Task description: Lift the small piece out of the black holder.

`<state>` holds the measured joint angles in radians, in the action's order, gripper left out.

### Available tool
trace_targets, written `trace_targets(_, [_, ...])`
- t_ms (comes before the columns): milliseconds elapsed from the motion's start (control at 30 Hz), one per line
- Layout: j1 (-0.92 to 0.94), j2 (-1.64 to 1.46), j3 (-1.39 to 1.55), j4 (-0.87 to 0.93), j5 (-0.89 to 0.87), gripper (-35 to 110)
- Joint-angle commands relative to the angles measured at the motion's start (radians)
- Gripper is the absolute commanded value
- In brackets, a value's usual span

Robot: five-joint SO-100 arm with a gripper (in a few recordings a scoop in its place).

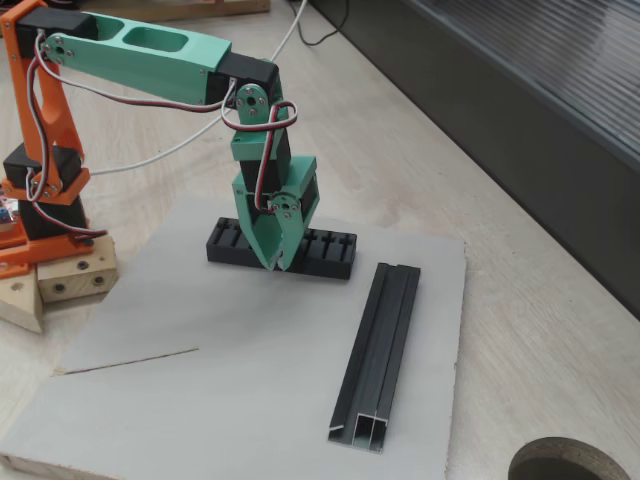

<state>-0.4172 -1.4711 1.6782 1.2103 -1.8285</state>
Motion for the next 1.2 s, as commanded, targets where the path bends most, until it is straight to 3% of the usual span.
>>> trace_targets(0, [-0.005,-0.063,-0.012,0.008,-0.017,8])
trace_targets(1167, [-0.005,-0.644,-0.063,0.011,-0.029,8])
